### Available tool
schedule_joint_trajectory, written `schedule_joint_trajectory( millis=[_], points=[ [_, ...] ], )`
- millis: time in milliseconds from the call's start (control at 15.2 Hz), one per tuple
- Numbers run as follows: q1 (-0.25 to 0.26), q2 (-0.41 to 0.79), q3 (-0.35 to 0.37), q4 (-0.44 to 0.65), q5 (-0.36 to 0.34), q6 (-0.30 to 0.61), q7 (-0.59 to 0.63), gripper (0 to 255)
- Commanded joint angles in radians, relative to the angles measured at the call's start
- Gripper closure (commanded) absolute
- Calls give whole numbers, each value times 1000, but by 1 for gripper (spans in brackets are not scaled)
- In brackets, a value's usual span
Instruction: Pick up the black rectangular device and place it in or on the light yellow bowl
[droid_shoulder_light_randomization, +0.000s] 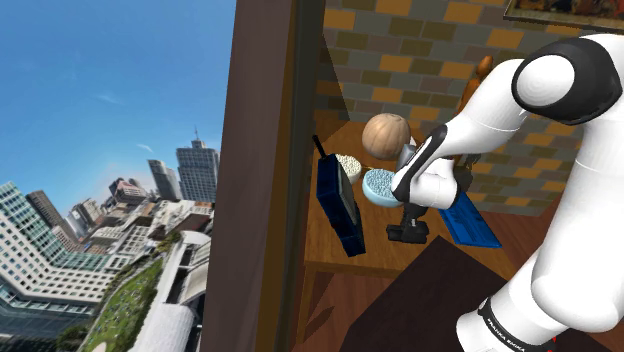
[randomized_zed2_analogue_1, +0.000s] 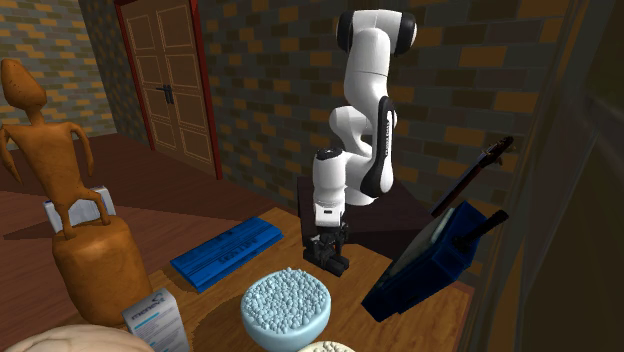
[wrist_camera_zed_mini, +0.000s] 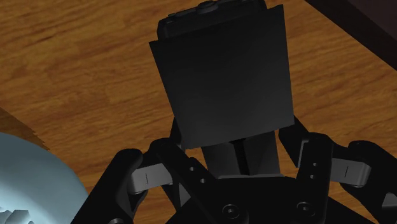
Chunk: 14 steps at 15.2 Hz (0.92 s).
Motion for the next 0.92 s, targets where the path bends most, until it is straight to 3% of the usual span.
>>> schedule_joint_trajectory(
  millis=[0,330,858],
  points=[
    [0,0,0,0,0,0,0,255],
    [0,0,0,0,1,0,0,255],
    [152,-159,-213,-50,-280,-94,214,255]
  ],
)
